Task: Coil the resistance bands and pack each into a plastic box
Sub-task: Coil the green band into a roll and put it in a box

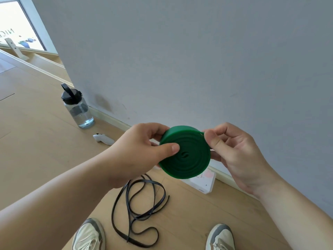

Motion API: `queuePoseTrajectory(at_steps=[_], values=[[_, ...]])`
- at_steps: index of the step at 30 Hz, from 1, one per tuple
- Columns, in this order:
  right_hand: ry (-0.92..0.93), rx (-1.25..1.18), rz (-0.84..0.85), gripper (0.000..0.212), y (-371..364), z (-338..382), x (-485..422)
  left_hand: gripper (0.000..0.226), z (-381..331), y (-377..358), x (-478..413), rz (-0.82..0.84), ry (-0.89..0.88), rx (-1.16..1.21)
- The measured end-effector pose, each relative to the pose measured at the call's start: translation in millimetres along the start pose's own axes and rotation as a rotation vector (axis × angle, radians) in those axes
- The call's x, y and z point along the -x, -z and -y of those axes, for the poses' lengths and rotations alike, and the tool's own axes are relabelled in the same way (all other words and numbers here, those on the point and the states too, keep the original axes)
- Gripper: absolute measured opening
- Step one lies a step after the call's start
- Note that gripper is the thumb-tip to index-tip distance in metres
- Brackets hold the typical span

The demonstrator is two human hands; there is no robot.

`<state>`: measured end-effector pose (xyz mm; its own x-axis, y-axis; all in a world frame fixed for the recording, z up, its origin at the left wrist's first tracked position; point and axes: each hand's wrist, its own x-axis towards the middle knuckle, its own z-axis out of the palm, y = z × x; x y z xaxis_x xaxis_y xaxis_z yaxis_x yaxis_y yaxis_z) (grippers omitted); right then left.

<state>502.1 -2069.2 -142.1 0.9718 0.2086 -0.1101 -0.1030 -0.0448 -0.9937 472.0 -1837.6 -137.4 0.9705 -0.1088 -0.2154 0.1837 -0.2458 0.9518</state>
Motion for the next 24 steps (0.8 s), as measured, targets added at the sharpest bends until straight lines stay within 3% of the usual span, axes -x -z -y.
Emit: queuePoseTrajectory(at_steps=[7, 14, 19, 24], values=[[0.044, -0.075, -0.06, 0.029, -1.8, 4.4, 2.0, 0.016, 2.0, -4.9, -1.2, -0.028, 0.025, 0.188], [0.046, -0.12, -0.144, 0.014, -7.6, 3.8, 1.5, 0.019, 2.3, -13.1, -5.0, -0.085, 0.062, 0.294], [0.003, -0.031, -0.054, 0.034, -10.7, 4.6, 5.6, 0.02, 1.7, -15.8, -8.6, -0.101, 0.097, 0.398], [0.036, 0.087, -0.213, 0.016, -9.0, -8.4, 3.2, 0.019, 3.7, -20.3, -11.2, -0.017, 0.147, 0.356]])
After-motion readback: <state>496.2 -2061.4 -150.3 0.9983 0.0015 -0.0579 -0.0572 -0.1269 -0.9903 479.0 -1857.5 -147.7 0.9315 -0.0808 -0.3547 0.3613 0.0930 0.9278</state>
